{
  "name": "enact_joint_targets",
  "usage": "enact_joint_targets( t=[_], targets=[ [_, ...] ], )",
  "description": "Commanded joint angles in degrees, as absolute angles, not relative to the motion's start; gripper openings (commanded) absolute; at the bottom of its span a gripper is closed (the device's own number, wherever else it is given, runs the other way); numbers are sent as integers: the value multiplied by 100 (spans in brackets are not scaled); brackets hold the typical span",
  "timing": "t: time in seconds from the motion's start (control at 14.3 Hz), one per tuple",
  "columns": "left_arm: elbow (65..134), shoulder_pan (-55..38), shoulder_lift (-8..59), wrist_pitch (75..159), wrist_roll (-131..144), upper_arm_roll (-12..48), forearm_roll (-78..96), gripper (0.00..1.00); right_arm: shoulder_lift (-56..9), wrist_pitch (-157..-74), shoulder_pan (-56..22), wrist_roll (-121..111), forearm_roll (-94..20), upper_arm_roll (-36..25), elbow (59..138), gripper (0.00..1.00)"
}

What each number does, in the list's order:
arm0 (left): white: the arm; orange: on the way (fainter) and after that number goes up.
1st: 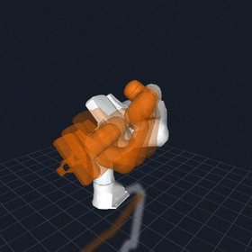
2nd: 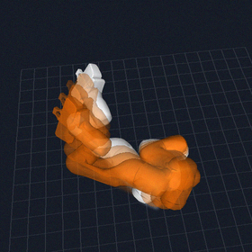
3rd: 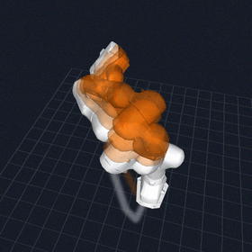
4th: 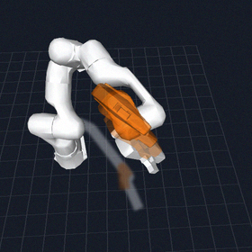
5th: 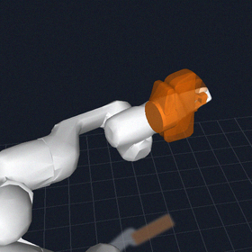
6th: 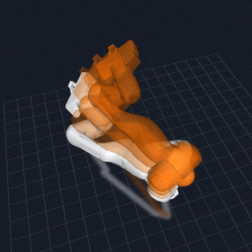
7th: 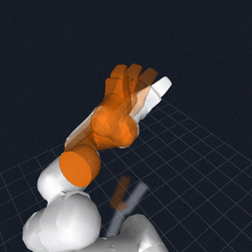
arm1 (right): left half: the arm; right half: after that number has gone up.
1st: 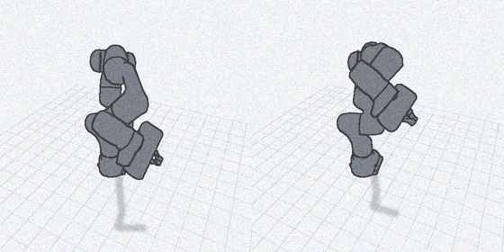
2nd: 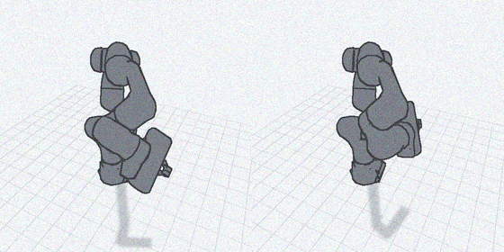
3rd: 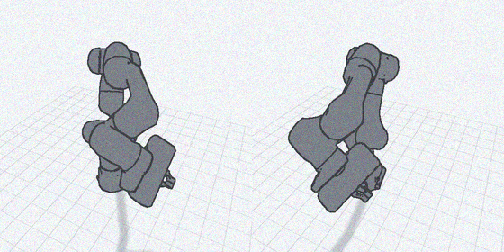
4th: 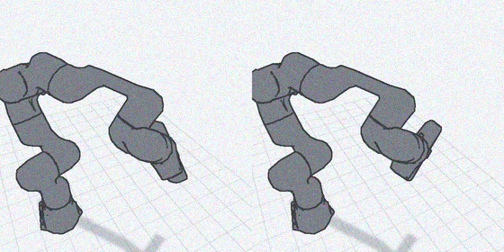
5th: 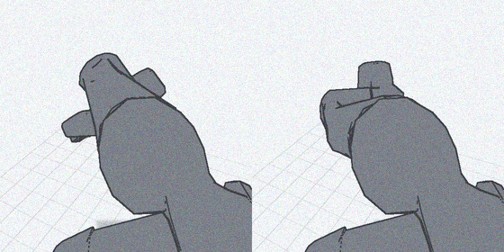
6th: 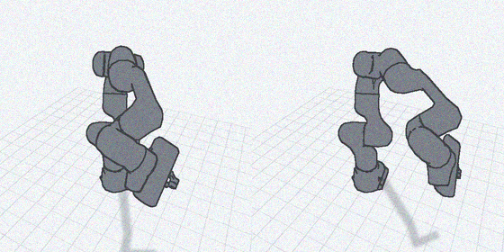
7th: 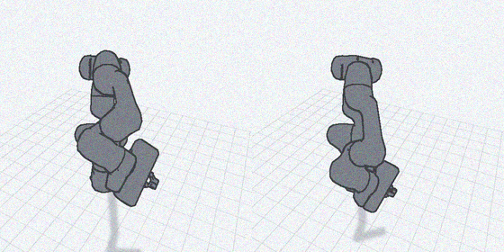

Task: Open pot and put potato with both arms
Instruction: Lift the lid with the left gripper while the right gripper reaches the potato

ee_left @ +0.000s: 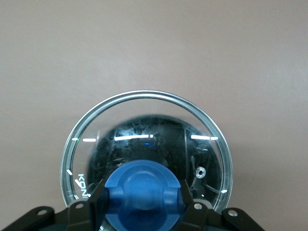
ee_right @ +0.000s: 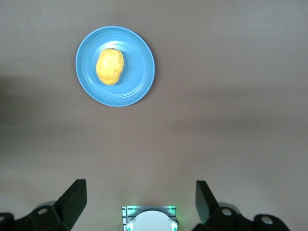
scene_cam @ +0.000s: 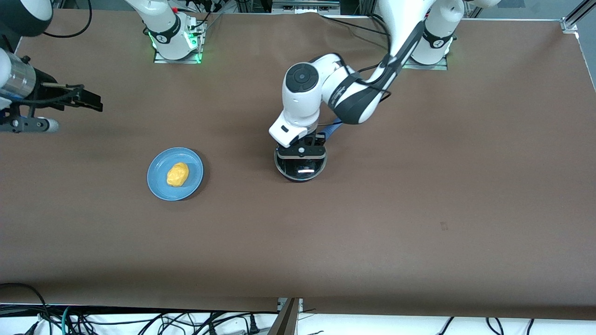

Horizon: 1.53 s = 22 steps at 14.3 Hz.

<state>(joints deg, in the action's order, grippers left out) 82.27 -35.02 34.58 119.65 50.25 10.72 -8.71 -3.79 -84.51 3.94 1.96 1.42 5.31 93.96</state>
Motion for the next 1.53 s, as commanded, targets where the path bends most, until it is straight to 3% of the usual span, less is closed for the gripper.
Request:
enact_joint_targets(
  t=[0.0,0.35,0.63,0.77,0.98,1.33,1.4,1.47],
  targets=[
    [8428,-2982,2998,11760,4336,1090,-827,51,-702,-8647,203,255,237,554,9176,100],
    [9297,-1514,2365,11777,1308,871,-151,51,-1598,-9796,-307,1324,237,545,9447,100],
    [9886,-1082,2276,11900,-1059,-138,473,52,-2152,-11150,-273,1801,211,519,10062,99],
    [10351,-889,2303,12451,-1728,-447,536,52,-2433,-11896,-272,2352,202,519,10361,99],
    [10967,-607,2417,13401,-2188,-475,554,52,-2689,-12540,-273,2698,202,519,10634,99],
    [11074,-466,2785,13614,-2197,-483,887,53,-2926,-13491,-290,2953,185,527,11188,98],
    [11074,-431,2838,13614,-2197,-483,896,53,-2962,-13491,-299,2953,185,527,11197,96],
    [11074,-413,2891,13684,-2197,-475,923,54,-3040,-13491,-299,2953,185,527,11197,82]
  ],
)
